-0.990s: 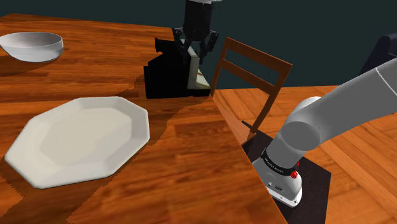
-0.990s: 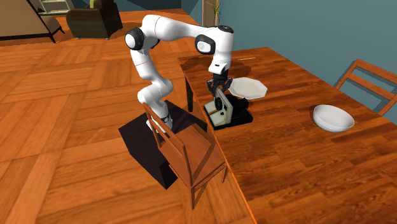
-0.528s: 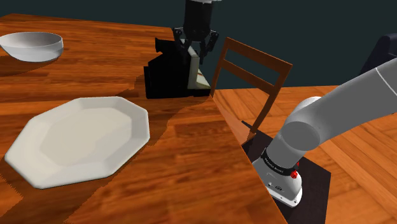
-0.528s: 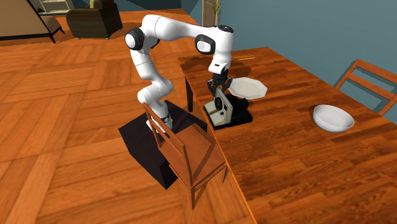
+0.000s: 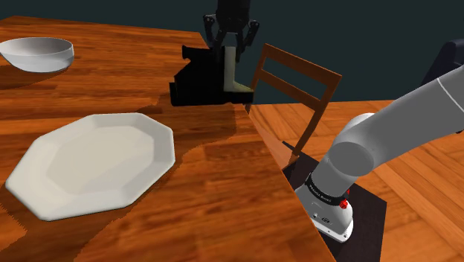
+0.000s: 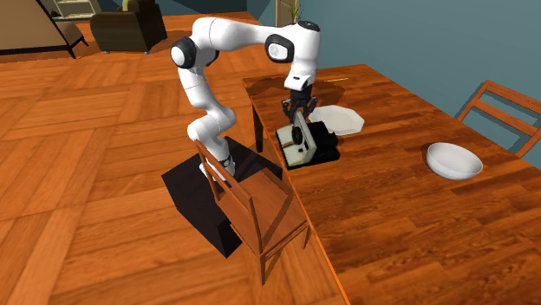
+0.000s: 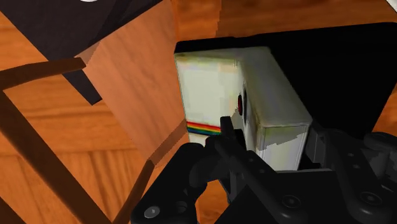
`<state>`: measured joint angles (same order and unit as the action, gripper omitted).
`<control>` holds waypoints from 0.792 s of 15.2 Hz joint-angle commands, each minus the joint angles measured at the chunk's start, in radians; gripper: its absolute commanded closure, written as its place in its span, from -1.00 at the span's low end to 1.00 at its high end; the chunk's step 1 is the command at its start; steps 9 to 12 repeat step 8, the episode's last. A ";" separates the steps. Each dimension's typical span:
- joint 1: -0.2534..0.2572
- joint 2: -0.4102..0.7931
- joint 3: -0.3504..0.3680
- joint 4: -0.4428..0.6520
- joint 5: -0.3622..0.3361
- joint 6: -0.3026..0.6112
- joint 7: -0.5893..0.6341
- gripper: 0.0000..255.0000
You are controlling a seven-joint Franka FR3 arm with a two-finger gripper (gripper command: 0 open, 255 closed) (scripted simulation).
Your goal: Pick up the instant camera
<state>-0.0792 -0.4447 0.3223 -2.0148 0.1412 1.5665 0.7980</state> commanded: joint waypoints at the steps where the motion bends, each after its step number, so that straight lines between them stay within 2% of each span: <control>1: -0.001 0.009 0.000 0.039 -0.002 -0.026 0.004 1.00; 6: -0.005 0.030 -0.002 0.126 -0.009 -0.092 0.010 1.00; 12: -0.005 0.030 -0.002 0.129 -0.009 -0.094 0.010 1.00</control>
